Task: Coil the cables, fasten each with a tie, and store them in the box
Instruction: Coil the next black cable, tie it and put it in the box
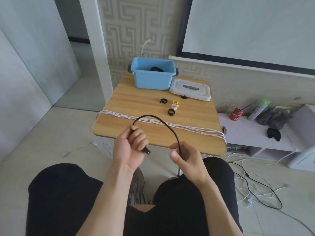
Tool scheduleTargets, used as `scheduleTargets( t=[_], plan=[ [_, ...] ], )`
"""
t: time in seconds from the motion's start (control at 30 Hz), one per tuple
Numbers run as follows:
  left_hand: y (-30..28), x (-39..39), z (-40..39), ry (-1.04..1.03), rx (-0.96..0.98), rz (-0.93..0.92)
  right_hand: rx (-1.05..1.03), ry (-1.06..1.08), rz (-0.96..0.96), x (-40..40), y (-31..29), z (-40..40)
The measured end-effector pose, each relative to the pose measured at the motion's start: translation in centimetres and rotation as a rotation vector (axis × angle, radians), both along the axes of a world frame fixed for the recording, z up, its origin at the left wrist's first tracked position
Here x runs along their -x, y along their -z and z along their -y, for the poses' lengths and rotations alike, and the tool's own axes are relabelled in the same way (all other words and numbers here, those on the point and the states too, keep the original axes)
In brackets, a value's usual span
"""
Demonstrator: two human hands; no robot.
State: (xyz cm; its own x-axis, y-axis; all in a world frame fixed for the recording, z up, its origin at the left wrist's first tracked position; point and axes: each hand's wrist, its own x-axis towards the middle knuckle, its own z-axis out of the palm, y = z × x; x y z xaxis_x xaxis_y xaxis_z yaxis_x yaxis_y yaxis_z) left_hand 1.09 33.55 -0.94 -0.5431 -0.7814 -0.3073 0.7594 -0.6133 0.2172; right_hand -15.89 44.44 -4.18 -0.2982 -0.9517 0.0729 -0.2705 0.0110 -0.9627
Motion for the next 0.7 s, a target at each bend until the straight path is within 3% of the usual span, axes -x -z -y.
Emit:
scheduleTargets(
  t=[0.1, 0.2, 0.3, 0.43, 0.6, 0.7],
  plan=[
    [0.8, -0.4, 0.5, -0.057, -0.067, -0.121, -0.063, 0.121, 0.136, -0.9, 1.1, -0.8],
    [1.1, -0.1, 0.7, -0.123, 0.029, -0.019, -0.215, 0.099, -0.094, -1.3, 1.4, -0.9],
    [1.4, 0.3, 0.4, -0.114, 0.23, 0.167, -0.354, -0.052, -0.182, -1.8, 0.9, -0.9],
    [2.3, 0.9, -0.3, -0.07, 0.381, 0.481, -0.363, -0.15, -0.269, -2.7, -0.3, -0.7],
    [2.3, 0.9, -1.2, 0.054, 0.604, 0.834, -0.276, -0.213, -0.378, -2.4, -1.9, -0.7],
    [1.9, 0.7, -1.3, 0.211, 0.793, 1.068, -0.095, -0.067, -0.36, -2.5, -2.4, -0.5]
  ],
)
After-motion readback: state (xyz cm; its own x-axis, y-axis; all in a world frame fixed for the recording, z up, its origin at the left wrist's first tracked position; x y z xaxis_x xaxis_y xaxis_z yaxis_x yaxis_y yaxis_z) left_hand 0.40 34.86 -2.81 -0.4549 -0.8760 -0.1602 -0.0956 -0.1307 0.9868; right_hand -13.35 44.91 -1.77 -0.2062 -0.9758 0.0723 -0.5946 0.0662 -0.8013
